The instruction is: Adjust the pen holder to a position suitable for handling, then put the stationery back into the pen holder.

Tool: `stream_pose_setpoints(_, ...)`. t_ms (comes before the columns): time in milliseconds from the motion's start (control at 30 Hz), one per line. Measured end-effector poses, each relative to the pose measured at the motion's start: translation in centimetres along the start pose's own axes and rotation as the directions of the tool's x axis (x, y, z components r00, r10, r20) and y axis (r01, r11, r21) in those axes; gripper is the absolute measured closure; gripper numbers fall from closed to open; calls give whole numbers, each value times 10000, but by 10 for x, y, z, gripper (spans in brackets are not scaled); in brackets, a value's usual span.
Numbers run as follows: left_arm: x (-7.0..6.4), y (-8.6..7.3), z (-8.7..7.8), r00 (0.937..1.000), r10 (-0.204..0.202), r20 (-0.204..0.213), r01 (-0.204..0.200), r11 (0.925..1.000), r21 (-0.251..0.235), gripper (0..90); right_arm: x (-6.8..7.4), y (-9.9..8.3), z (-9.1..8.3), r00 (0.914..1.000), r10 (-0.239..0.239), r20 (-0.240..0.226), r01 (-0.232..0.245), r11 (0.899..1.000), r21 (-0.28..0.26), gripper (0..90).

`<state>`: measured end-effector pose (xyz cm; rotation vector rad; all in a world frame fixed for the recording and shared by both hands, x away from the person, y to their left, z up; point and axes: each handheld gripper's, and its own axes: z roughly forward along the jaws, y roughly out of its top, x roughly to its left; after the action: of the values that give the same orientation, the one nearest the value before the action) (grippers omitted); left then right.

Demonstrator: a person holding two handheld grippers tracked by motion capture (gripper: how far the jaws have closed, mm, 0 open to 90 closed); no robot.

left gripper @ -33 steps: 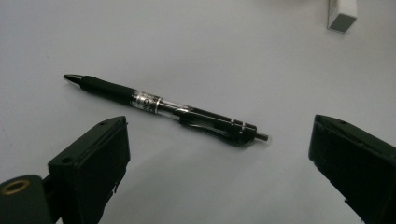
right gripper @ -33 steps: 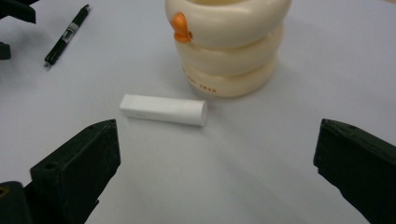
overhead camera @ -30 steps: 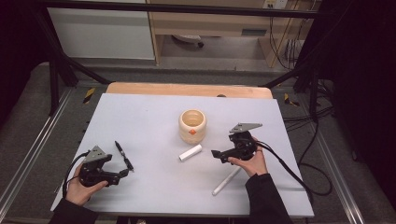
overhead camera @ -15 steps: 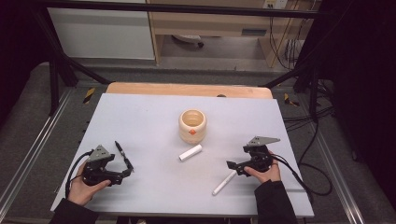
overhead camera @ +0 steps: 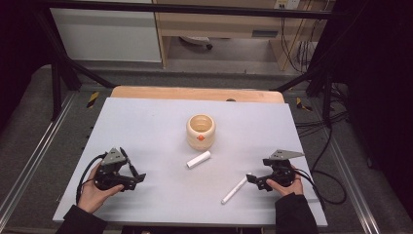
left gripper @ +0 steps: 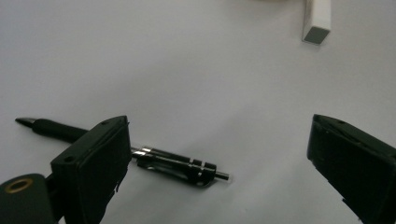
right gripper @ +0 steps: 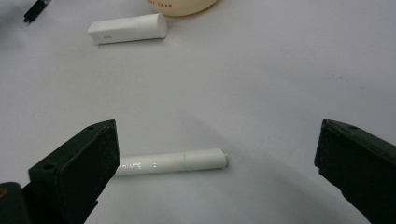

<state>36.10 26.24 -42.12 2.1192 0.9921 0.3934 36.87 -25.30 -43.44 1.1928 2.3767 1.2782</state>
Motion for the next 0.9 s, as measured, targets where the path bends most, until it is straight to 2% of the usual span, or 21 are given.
stream_pose_setpoints(233,-15,18,12,9986,502,172,-505,9986,143,62,-1,-4,-5,10000,50,-11,-50,9999,-125,9)
stream_pose_setpoints(900,-33,48,35,9944,950,468,-981,9927,697,69,-1,-6,-5,10000,-28,75,28,10000,52,9)
